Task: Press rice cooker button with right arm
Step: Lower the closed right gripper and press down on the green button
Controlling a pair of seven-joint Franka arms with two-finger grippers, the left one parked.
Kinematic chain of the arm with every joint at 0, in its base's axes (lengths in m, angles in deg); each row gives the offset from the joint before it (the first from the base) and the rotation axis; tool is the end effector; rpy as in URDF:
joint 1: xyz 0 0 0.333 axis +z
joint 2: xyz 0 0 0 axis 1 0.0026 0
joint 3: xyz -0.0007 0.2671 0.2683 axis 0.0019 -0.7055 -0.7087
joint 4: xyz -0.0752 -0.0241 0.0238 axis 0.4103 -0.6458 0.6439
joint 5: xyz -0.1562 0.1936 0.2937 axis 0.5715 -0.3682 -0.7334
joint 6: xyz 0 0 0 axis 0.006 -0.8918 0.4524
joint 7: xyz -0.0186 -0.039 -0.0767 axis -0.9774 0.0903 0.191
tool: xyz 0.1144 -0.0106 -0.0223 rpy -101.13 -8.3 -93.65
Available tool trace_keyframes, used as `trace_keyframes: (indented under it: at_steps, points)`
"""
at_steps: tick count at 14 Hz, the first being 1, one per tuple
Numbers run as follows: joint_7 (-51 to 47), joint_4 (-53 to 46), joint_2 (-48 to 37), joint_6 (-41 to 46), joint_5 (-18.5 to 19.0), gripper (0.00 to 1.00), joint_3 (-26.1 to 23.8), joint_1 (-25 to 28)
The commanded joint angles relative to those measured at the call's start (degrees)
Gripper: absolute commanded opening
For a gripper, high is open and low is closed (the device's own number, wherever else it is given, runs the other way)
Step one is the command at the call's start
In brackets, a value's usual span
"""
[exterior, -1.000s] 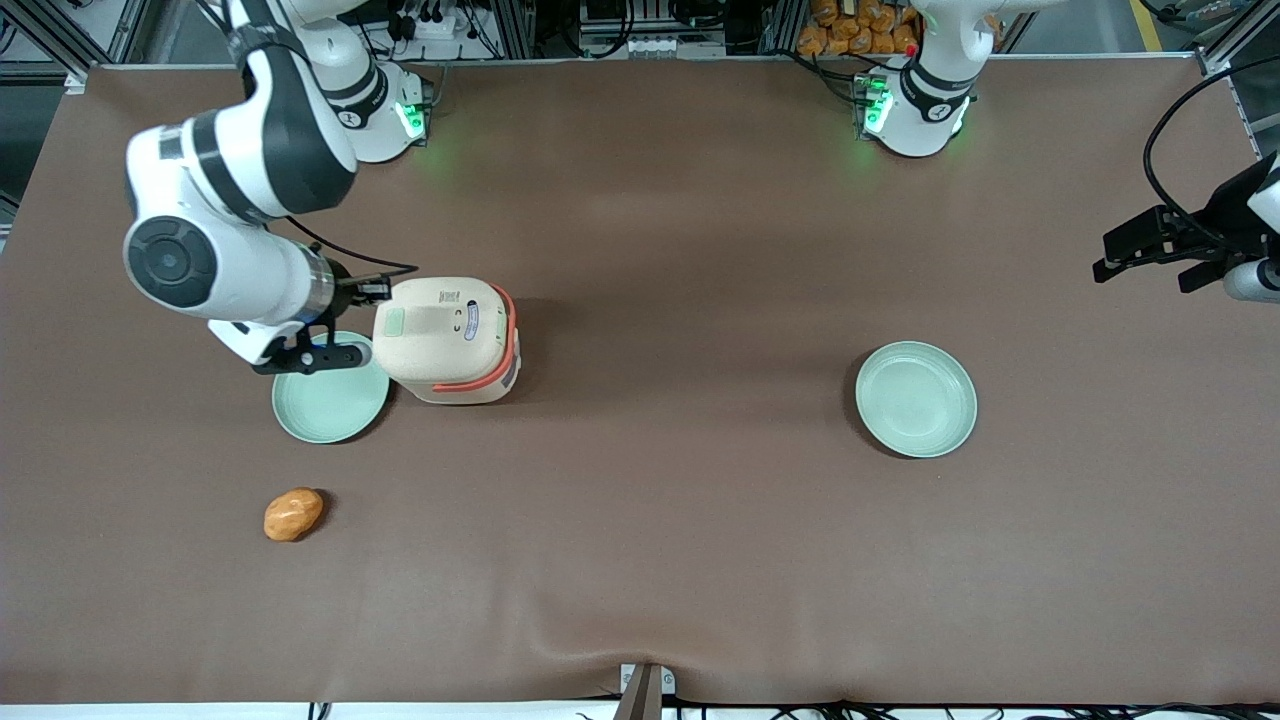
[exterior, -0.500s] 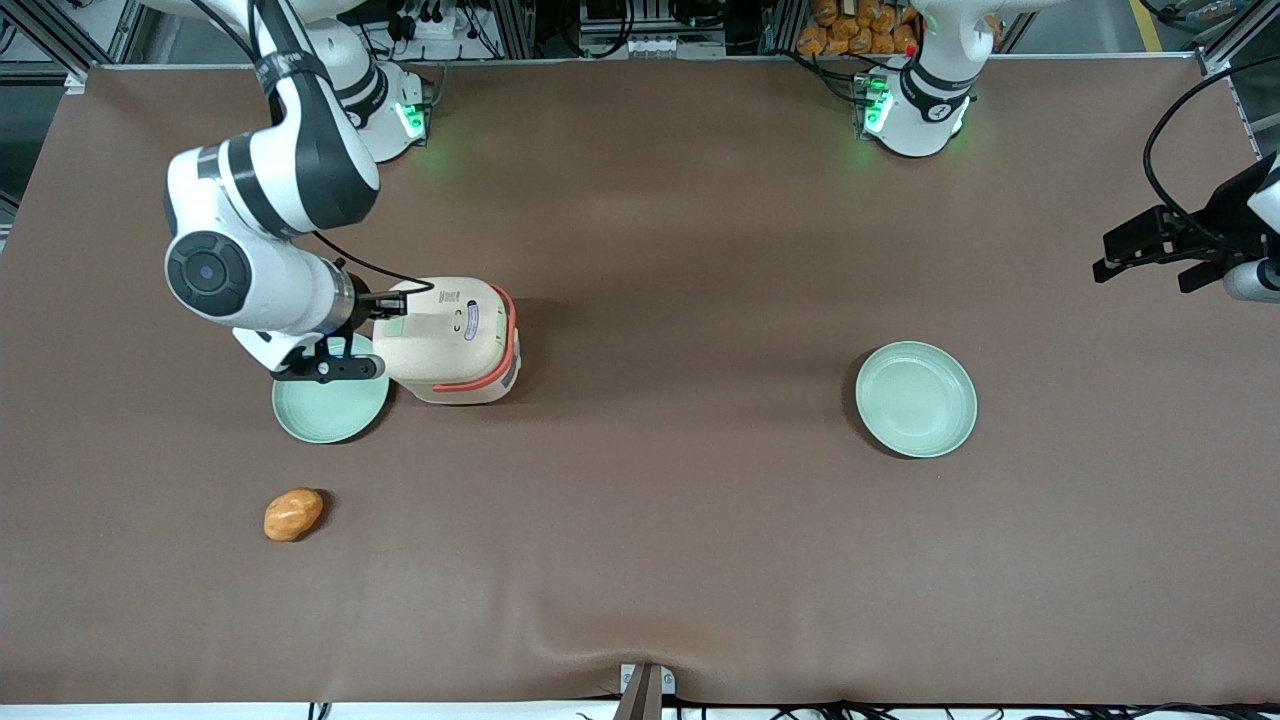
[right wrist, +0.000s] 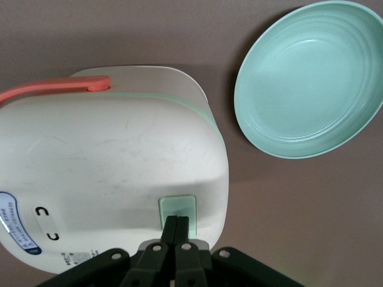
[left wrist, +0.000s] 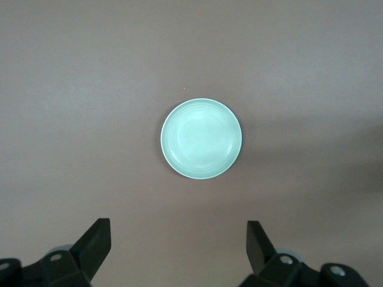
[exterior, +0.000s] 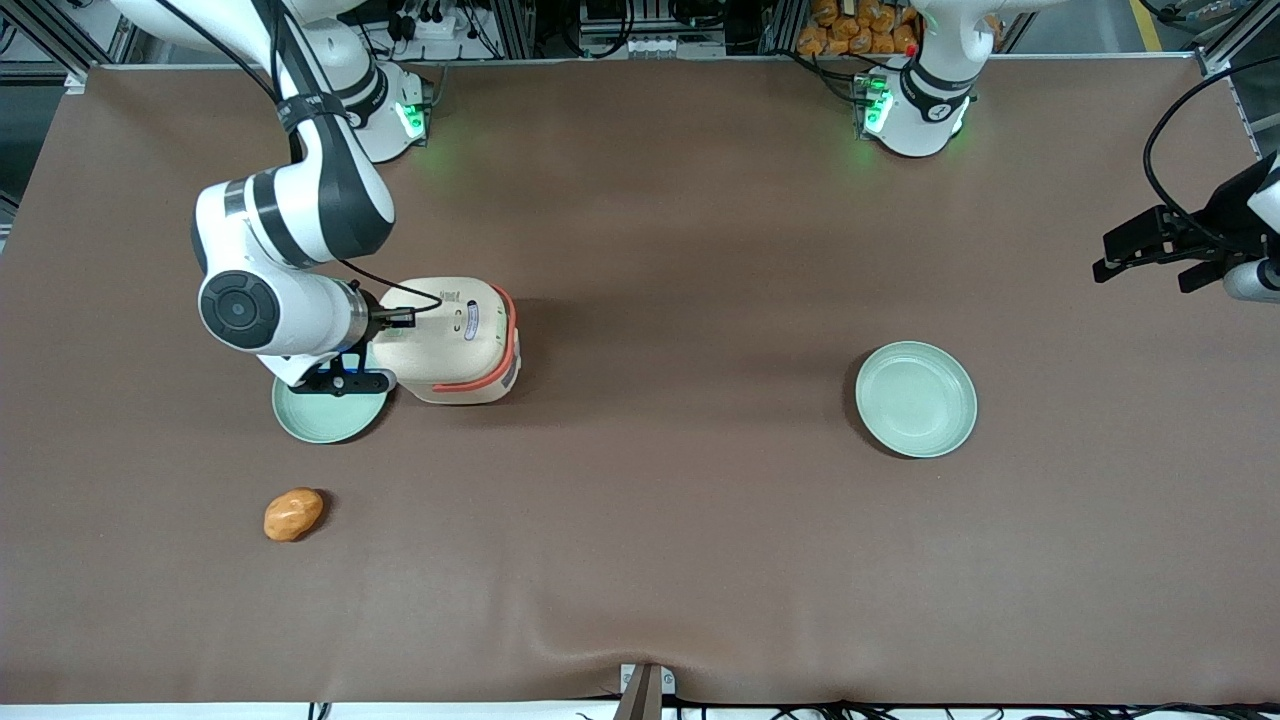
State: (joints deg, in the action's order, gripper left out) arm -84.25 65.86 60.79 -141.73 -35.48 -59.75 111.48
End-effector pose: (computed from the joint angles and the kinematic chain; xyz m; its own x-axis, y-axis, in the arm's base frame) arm 0.5623 0.1718 0.4147 0.9282 -0.0025 -0.3721 0.0079 -0.9996 0.0264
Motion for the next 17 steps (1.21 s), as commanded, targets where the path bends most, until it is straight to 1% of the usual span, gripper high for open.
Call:
trace_keyframes:
  at_steps: [1,12,17]
  points:
    - [-0.8,1.1,0.0,-0.6,-0.1,0.0,-0.1,-0.2]
    - [-0.8,1.2,3.2,-1.8,-0.1,0.0,-0.1,-1.0]
    - [-0.9,-0.4,-0.4,0.7,-0.2,0.0,-0.1,-0.4]
